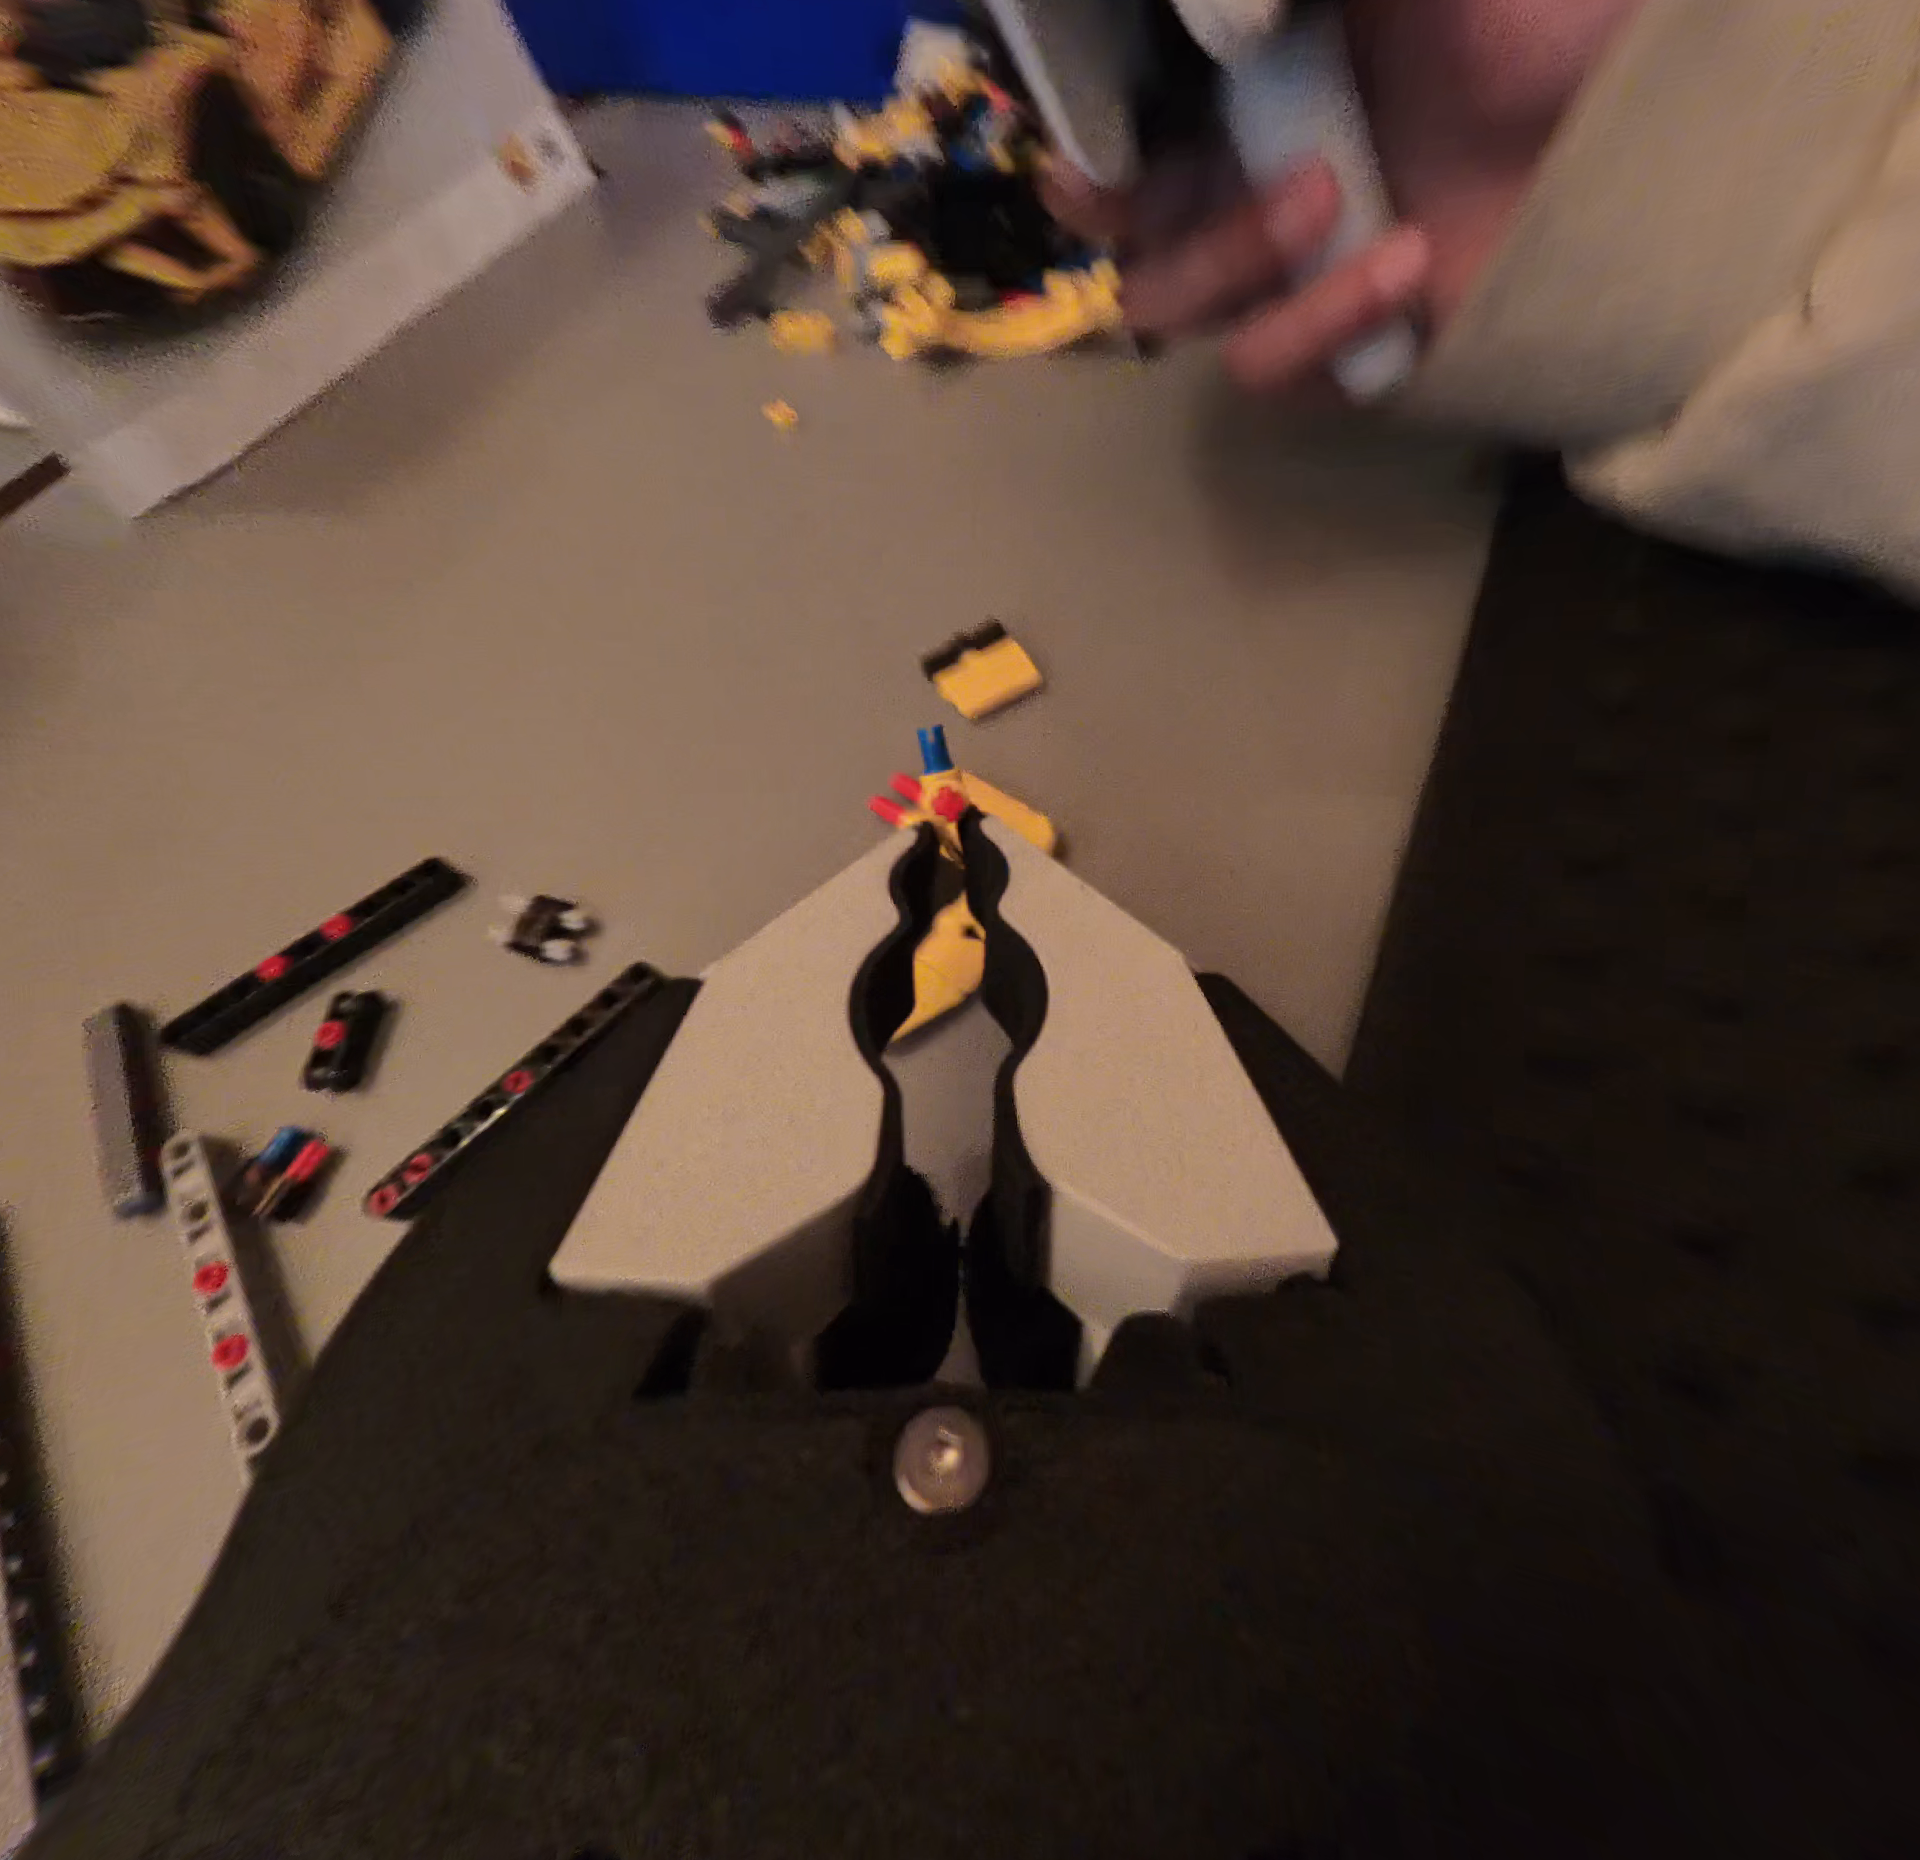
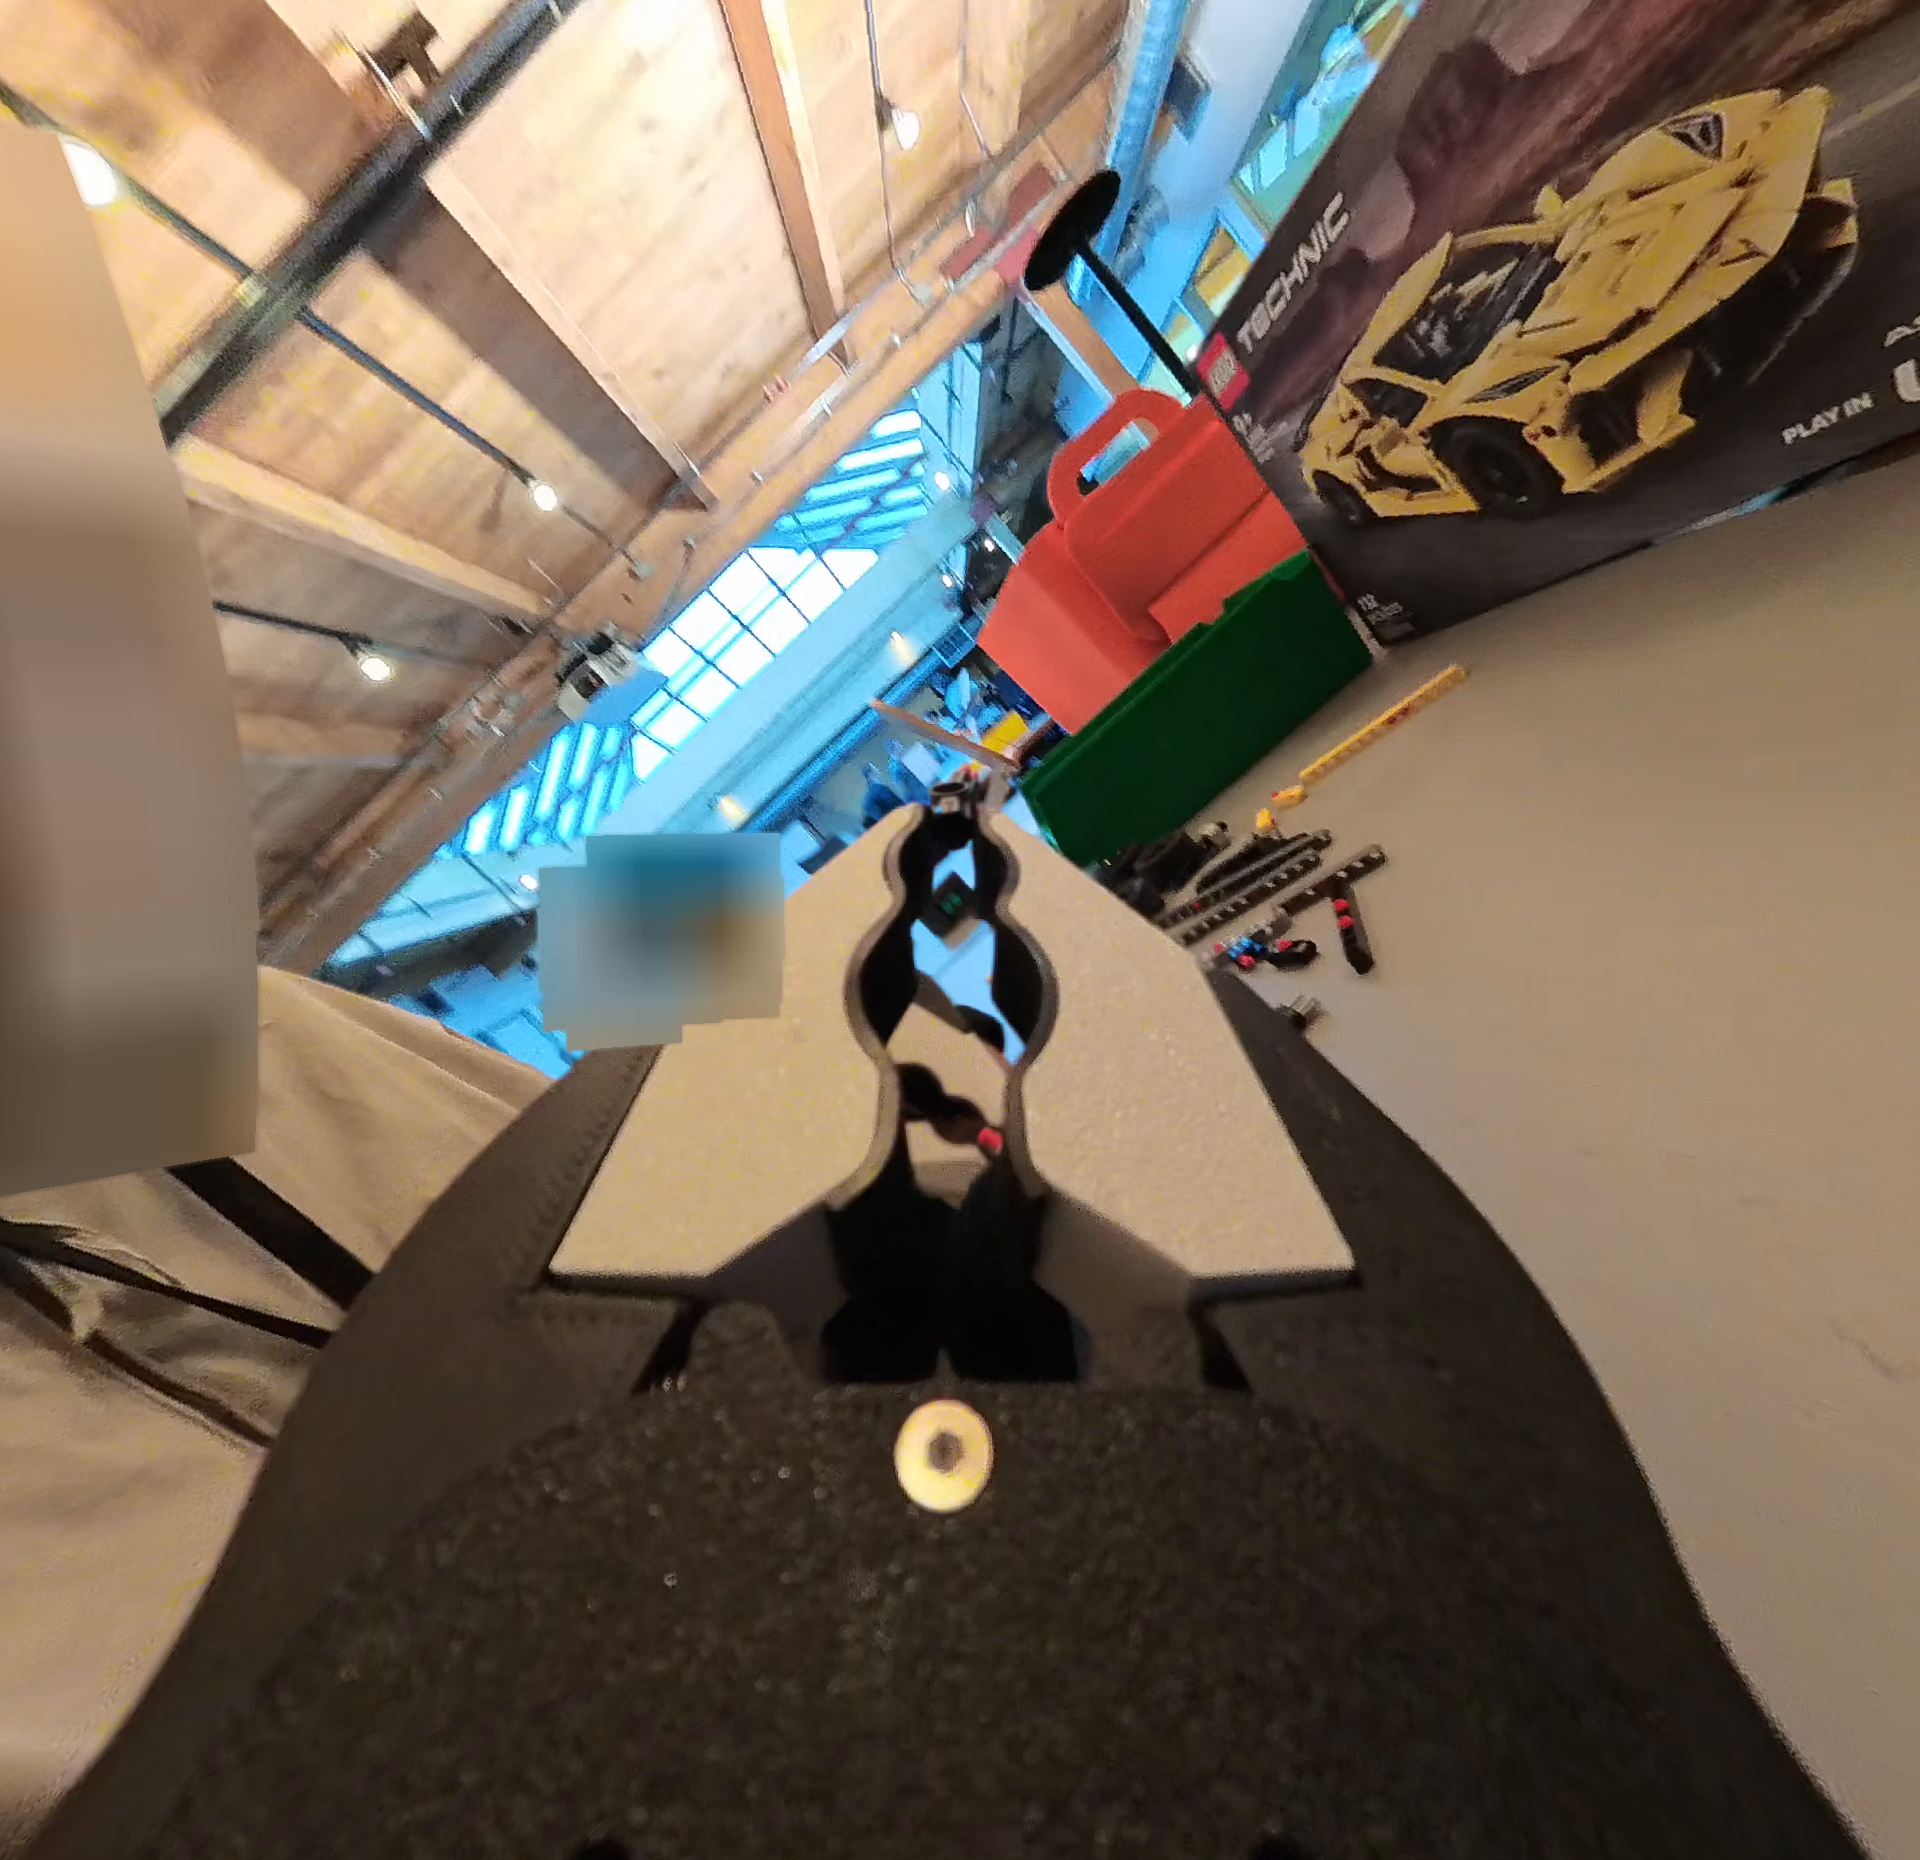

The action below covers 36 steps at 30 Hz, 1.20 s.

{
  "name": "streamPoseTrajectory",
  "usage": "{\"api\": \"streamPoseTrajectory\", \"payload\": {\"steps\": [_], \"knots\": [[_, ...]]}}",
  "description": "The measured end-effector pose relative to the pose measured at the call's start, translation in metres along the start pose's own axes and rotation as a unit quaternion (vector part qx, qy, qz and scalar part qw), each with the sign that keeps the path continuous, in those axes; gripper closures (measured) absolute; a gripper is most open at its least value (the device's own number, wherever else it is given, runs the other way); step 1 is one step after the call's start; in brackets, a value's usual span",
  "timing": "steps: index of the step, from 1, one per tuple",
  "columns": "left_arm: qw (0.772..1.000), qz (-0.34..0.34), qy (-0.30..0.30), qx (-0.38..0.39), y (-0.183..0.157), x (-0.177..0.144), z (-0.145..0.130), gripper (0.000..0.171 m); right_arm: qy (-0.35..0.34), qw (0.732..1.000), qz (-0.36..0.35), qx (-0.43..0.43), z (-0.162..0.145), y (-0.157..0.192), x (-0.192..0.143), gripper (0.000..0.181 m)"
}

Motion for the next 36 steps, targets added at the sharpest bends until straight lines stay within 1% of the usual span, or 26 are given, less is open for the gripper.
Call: {"api": "streamPoseTrajectory", "payload": {"steps": [1,2,3,5,6,7,8,10,11,12,14,16,17,18,19,20,21,23,24,25,26,29,30,34,35,36], "knots": [[0.999,0.009,0.03,0.028,-0.005,0.005,-0.003,0.167,0.013,1.0,-0.008,-0.013,-0.003,0.001,0.003,0.176],[0.998,0.02,0.046,0.05,-0.007,0.009,-0.004,0.166,0.026,0.999,-0.015,-0.026,-0.007,0.002,0.006,0.175],[0.997,0.024,0.049,0.058,-0.009,0.01,-0.004,0.166,0.039,0.998,-0.025,-0.041,-0.011,0.003,0.01,0.175],[0.998,0.016,0.049,0.039,-0.008,0.011,-0.005,0.163,0.073,0.991,-0.057,-0.096,-0.018,0.005,0.017,0.175],[0.999,0.012,0.044,0.019,-0.005,0.01,-0.005,0.157,0.09,0.984,-0.078,-0.135,-0.022,0.006,0.021,0.175],[0.999,0.005,0.031,-0.005,-0.002,0.008,-0.003,0.151,0.107,0.972,-0.104,-0.184,-0.026,0.007,0.024,0.175],[0.999,-0.007,0.008,-0.034,0.001,0.005,0.0,0.146,0.121,0.954,-0.129,-0.242,-0.029,0.01,0.028,0.175],[0.992,-0.036,-0.064,-0.107,0.011,-0.006,0.008,0.145,0.141,0.906,-0.164,-0.363,-0.037,0.018,0.035,0.174],[0.98,-0.063,-0.111,-0.152,0.016,-0.013,0.013,0.145,0.149,0.875,-0.175,-0.426,-0.042,0.024,0.039,0.174],[0.961,-0.101,-0.161,-0.203,0.02,-0.02,0.018,0.145,0.15,0.841,-0.175,-0.489,-0.047,0.032,0.043,0.175],[0.907,-0.181,-0.24,-0.295,0.027,-0.032,0.024,0.145,0.137,0.771,-0.171,-0.597,-0.06,0.046,0.052,0.175],[0.86,-0.234,-0.289,-0.351,0.032,-0.039,0.026,0.145,0.097,0.708,-0.183,-0.675,-0.07,0.059,0.059,0.175],[0.841,-0.25,-0.309,-0.367,0.034,-0.043,0.027,0.145,0.077,0.683,-0.18,-0.704,-0.075,0.064,0.062,0.175],[0.827,-0.261,-0.324,-0.377,0.035,-0.045,0.027,0.145,0.06,0.664,-0.175,-0.724,-0.08,0.068,0.064,0.175],[0.818,-0.272,-0.333,-0.383,0.034,-0.046,0.028,0.146,0.052,0.655,-0.174,-0.734,-0.085,0.07,0.067,0.175],[0.813,-0.284,-0.335,-0.383,0.032,-0.046,0.029,0.146,0.05,0.65,-0.174,-0.738,-0.087,0.072,0.069,0.175],[0.811,-0.296,-0.334,-0.379,0.029,-0.046,0.031,0.146,0.045,0.653,-0.173,-0.736,-0.088,0.074,0.071,0.175],[0.806,-0.311,-0.34,-0.372,0.025,-0.047,0.034,0.146,0.047,0.672,-0.16,-0.722,-0.089,0.075,0.073,0.175],[0.804,-0.313,-0.341,-0.373,0.024,-0.047,0.035,0.146,0.051,0.672,-0.157,-0.722,-0.09,0.074,0.074,0.175],[0.804,-0.314,-0.339,-0.374,0.023,-0.046,0.035,0.15,0.049,0.668,-0.157,-0.726,-0.091,0.074,0.074,0.175],[0.803,-0.315,-0.34,-0.376,0.022,-0.045,0.035,0.157,0.048,0.667,-0.156,-0.727,-0.091,0.074,0.074,0.175],[0.798,-0.314,-0.345,-0.381,0.022,-0.045,0.035,0.159,0.044,0.678,-0.154,-0.718,-0.091,0.074,0.074,0.175],[0.794,-0.318,-0.347,-0.385,0.023,-0.045,0.035,0.16,0.042,0.684,-0.153,-0.712,-0.091,0.074,0.074,0.175],[0.758,-0.351,-0.365,-0.411,0.024,-0.045,0.034,0.162,0.03,0.712,-0.139,-0.687,-0.093,0.074,0.076,0.174],[0.757,-0.352,-0.365,-0.413,0.024,-0.045,0.034,0.162,0.029,0.715,-0.139,-0.684,-0.093,0.074,0.077,0.174],[0.763,-0.346,-0.361,-0.411,0.025,-0.045,0.033,0.163,0.032,0.715,-0.142,-0.684,-0.093,0.073,0.077,0.174]]}}
Point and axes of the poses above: each gripper's, where its closed fingertips meet, x out along the fingers, z out of its top, y = z × x across the jaws, the point moved 7 cm from there along -x, back along the fingers, and after that the axes turned 5 degrees about -z, right-handed, at the moved point
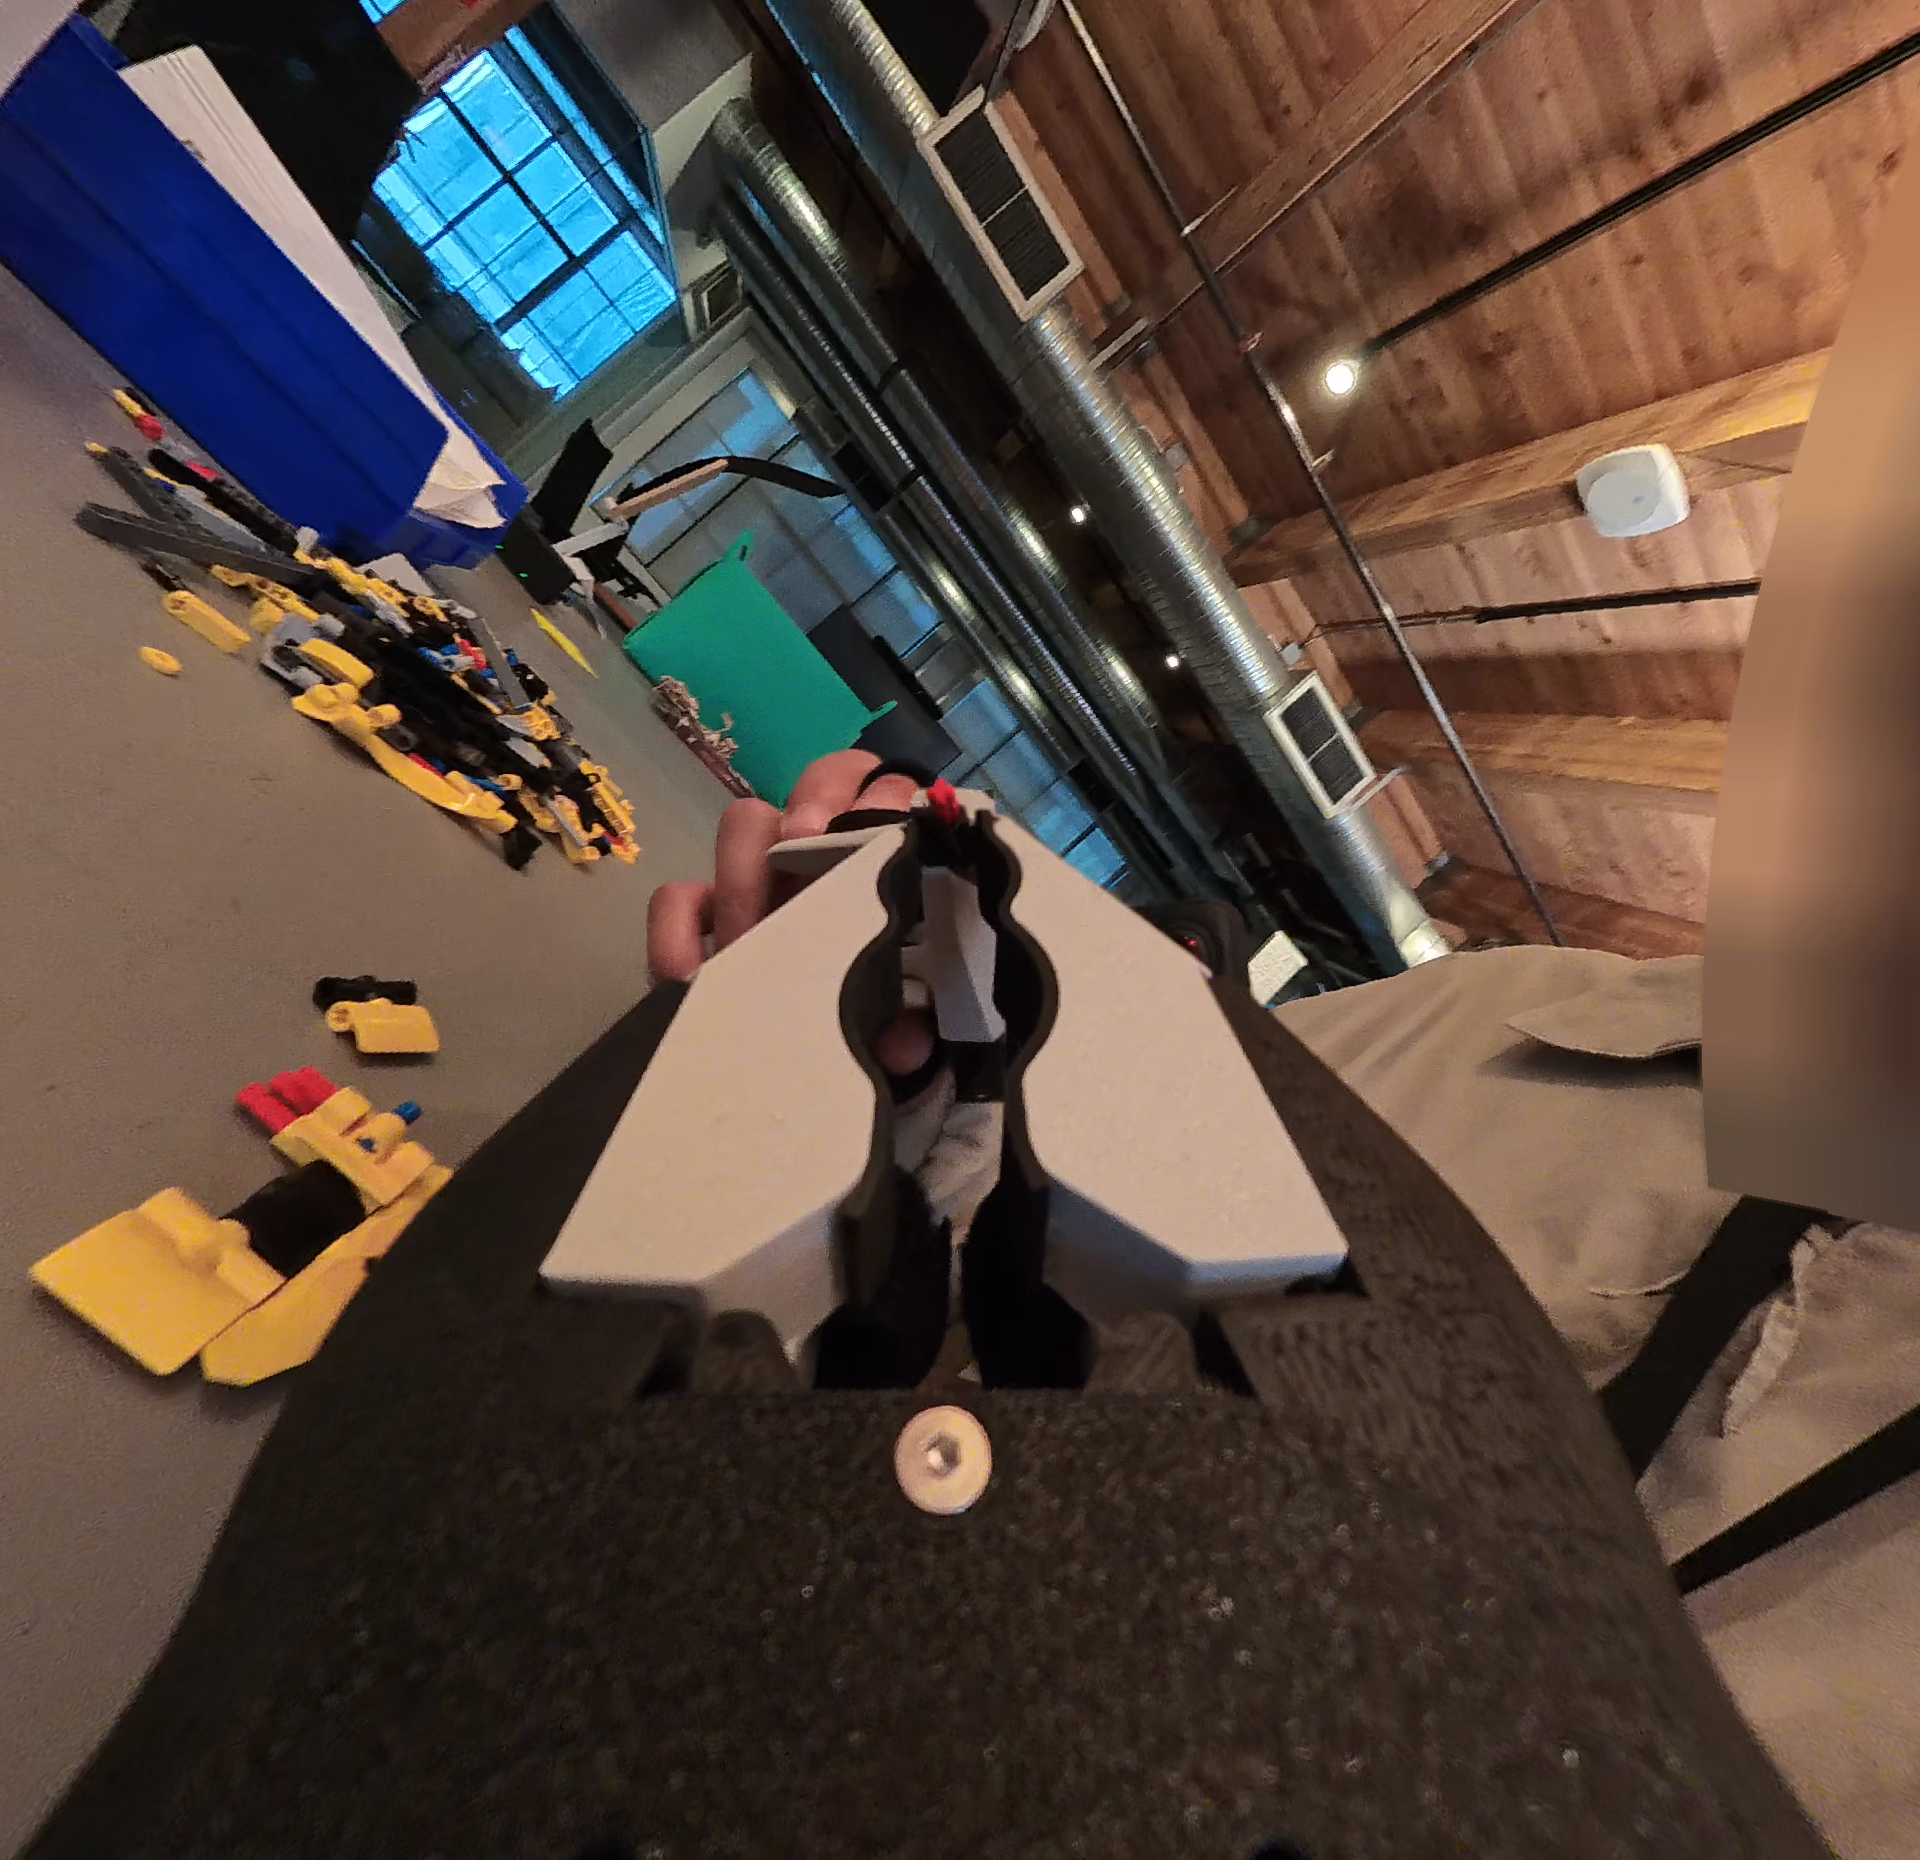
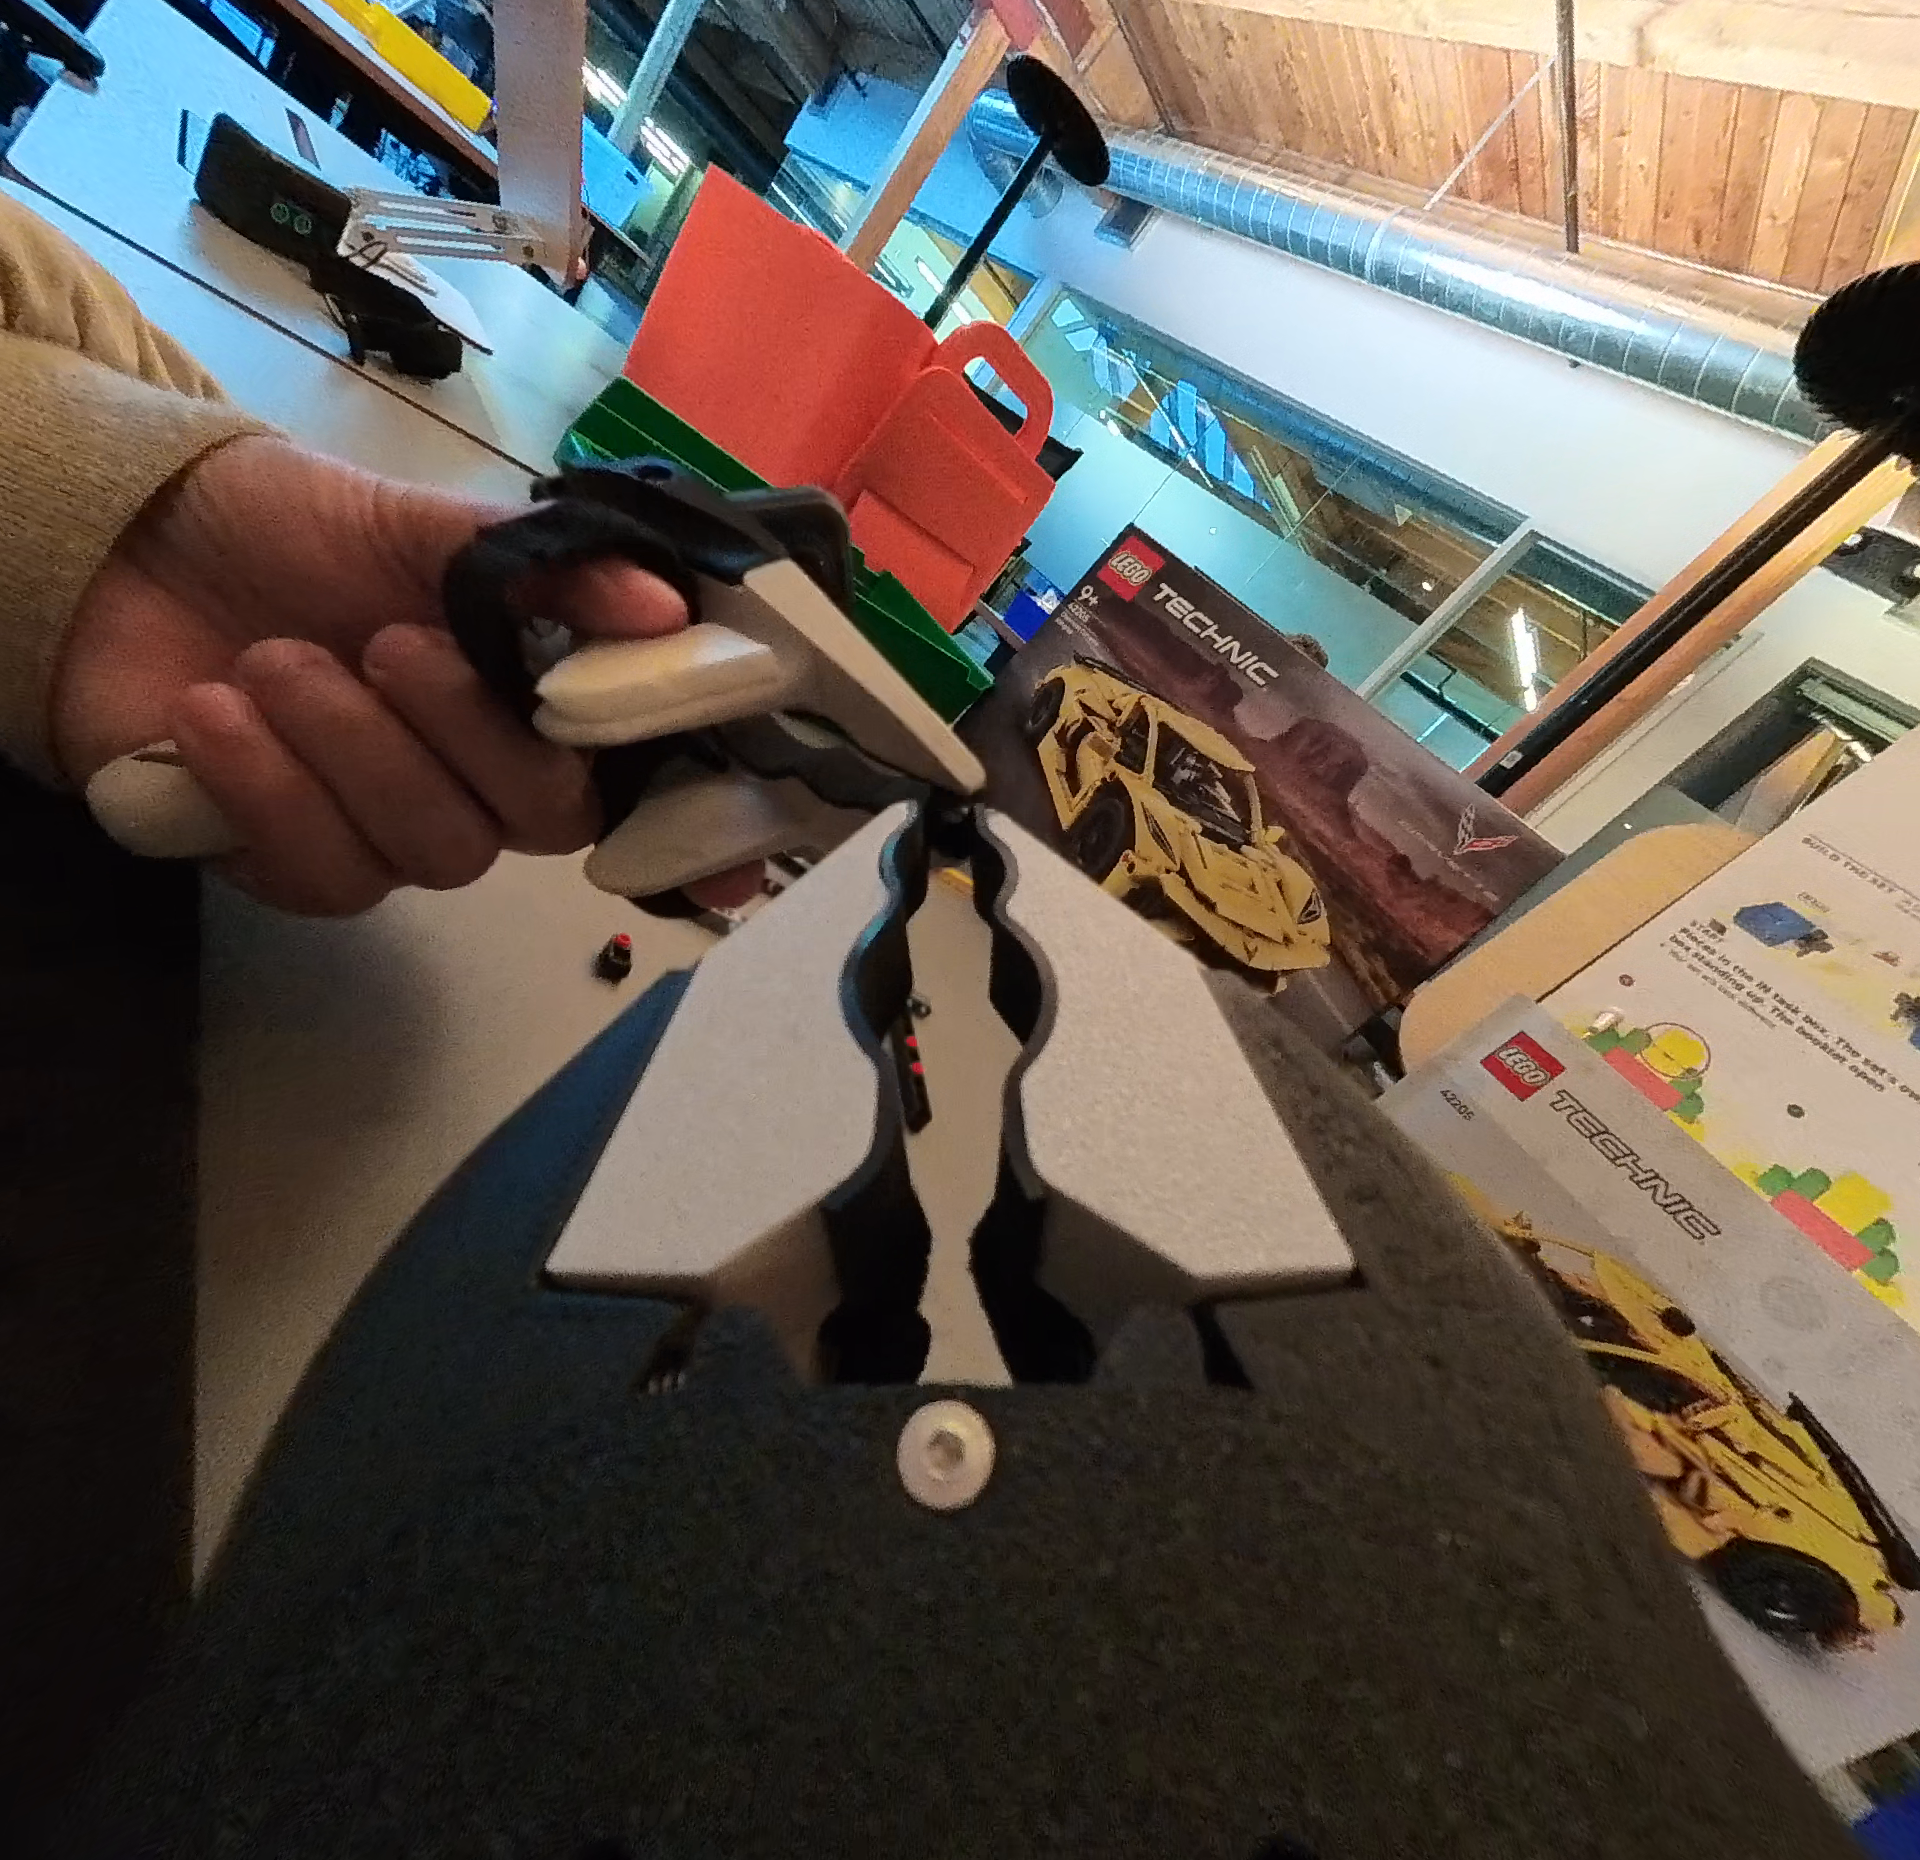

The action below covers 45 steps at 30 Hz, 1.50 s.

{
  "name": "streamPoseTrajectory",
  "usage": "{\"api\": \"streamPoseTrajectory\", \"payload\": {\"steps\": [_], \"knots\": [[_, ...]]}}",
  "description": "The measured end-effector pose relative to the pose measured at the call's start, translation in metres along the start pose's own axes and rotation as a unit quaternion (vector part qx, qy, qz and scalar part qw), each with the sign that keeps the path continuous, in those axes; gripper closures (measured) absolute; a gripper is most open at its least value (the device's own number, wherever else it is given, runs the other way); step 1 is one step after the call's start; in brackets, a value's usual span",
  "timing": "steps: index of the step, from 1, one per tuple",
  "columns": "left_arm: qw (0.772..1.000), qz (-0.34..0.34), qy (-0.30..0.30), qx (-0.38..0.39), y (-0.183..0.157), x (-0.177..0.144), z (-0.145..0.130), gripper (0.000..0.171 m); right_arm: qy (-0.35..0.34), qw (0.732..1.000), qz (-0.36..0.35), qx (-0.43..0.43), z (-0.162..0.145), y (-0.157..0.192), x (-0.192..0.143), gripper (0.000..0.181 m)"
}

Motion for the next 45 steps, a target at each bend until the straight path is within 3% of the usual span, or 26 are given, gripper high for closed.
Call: {"api": "streamPoseTrajectory", "payload": {"steps": [2,4,5,7,8,10,11,13,16,24,26,33,34,37,38,40,43,44,45], "knots": [[1.0,0.006,0.004,0.007,0.0,-0.001,0.001,0.165,0.002,1.0,0.001,0.021,0.0,-0.001,0.0,0.17],[0.999,0.03,-0.027,0.018,0.002,-0.01,0.01,0.165,0.01,0.999,-0.022,0.048,0.0,-0.013,-0.006,0.153],[0.997,0.061,-0.039,0.035,0.005,-0.018,0.016,0.165,0.011,0.996,-0.024,0.08,-0.001,-0.021,-0.01,0.148],[0.983,0.153,-0.006,0.099,0.012,-0.026,0.02,0.165,0.016,0.981,0.008,0.191,-0.009,-0.037,-0.015,0.142],[0.963,0.212,0.032,0.165,0.013,-0.024,0.017,0.165,0.02,0.966,0.043,0.255,-0.012,-0.041,-0.016,0.141],[0.882,0.321,0.117,0.325,0.012,-0.018,0.01,0.164,0.058,0.94,0.071,0.328,-0.019,-0.042,-0.01,0.142],[0.835,0.358,0.149,0.391,0.011,-0.014,0.006,0.164,0.069,0.935,0.087,0.338,-0.021,-0.038,-0.007,0.146],[0.778,0.385,0.193,0.457,0.012,-0.006,-0.004,0.164,0.091,0.931,0.098,0.34,-0.023,-0.025,0.0,0.154],[0.735,0.391,0.234,0.503,0.014,0.002,-0.014,0.164,0.121,0.932,0.12,0.321,-0.025,-0.009,0.006,0.162],[0.659,0.397,0.268,0.58,0.011,0.011,-0.026,0.164,0.129,0.941,0.112,0.291,-0.026,-0.005,0.007,0.166],[0.655,0.396,0.265,0.587,0.009,0.012,-0.027,0.164,0.127,0.941,0.117,0.291,-0.027,-0.004,0.007,0.175],[0.671,0.365,0.233,0.603,-0.006,0.015,-0.026,0.164,0.087,0.948,0.116,0.284,-0.013,-0.009,0.003,0.177],[0.681,0.351,0.221,0.604,-0.01,0.016,-0.026,0.164,0.076,0.94,0.12,0.31,-0.012,-0.013,0.001,0.178],[0.744,0.307,0.191,0.561,-0.015,0.015,-0.022,0.164,0.056,0.897,0.145,0.414,-0.014,-0.023,-0.002,0.18],[0.753,0.304,0.189,0.553,-0.014,0.014,-0.021,0.164,0.057,0.89,0.145,0.429,-0.015,-0.023,-0.002,0.179],[0.747,0.305,0.183,0.561,-0.016,0.017,-0.021,0.163,0.037,0.861,0.154,0.484,-0.016,-0.026,-0.002,0.18],[0.742,0.325,0.19,0.554,-0.012,0.015,-0.02,0.163,0.005,0.839,0.148,0.524,-0.015,-0.034,-0.003,0.178],[0.723,0.362,0.222,0.545,-0.001,0.007,-0.02,0.165,-0.124,0.79,0.075,0.595,-0.011,-0.068,-0.019,0.18],[0.726,0.367,0.219,0.539,-0.001,0.003,-0.019,0.164,-0.171,0.722,0.037,0.669,-0.031,-0.096,-0.035,0.18]]}}
Point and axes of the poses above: each gripper's, where its closed fingertips meet, x out along the fingers, z out of its top, y = z × x across the jaws, the point moved 7 cm from there along -x, back along the fingers, and after that the axes turned 5 degrees about -z, right-handed, at the moved point
